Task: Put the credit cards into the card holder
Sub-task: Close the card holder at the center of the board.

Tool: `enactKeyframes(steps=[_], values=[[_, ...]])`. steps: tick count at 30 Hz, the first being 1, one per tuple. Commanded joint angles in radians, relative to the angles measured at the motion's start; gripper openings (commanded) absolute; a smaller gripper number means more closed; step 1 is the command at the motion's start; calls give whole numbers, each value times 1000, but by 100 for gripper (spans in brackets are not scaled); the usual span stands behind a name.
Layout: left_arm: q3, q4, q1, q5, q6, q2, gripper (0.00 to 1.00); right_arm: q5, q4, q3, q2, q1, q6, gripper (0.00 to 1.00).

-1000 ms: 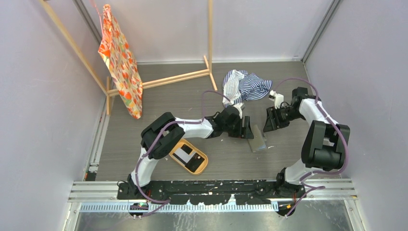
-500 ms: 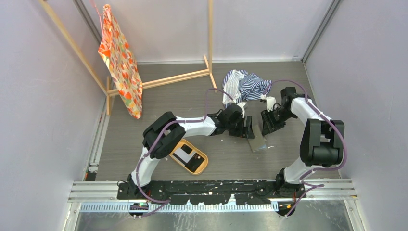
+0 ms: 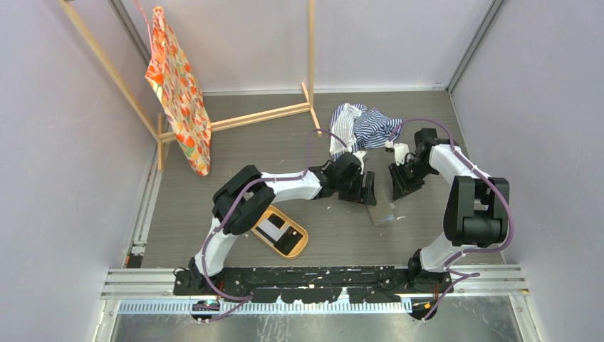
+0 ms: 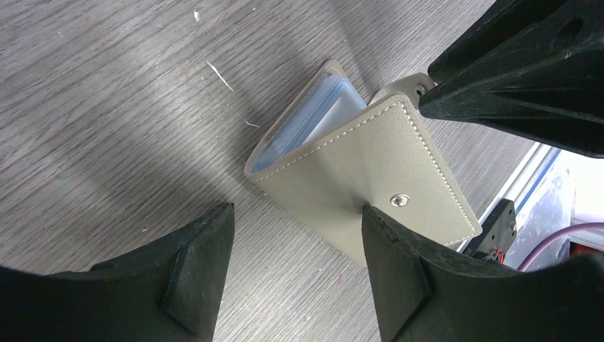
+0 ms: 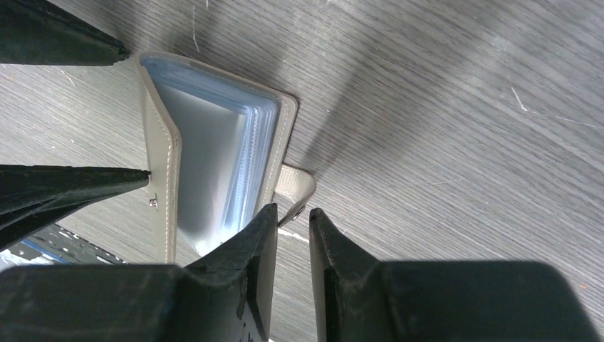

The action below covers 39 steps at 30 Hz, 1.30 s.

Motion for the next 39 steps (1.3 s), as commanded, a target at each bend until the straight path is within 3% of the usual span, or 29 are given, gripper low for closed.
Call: enactKeyframes(steps=[1, 10, 19, 25, 29, 39], values=[[32, -53, -4, -29, 28, 13, 68, 0, 8, 16, -16, 5, 10, 29], [32, -59, -5, -34, 32, 10, 68, -11, 4, 17, -6, 14, 16, 29], [31, -60, -12, -98, 86, -37, 72, -4, -17, 48, 2, 12, 15, 1], [86, -93, -11, -99, 149, -32, 81, -75, -14, 50, -68, -21, -6, 1], [124, -136, -9, -134, 213, -26, 99, -114, -11, 45, -87, -29, -19, 1], [190, -154, 37, -21, 259, 34, 100, -173, -24, 59, -66, -29, -66, 1]])
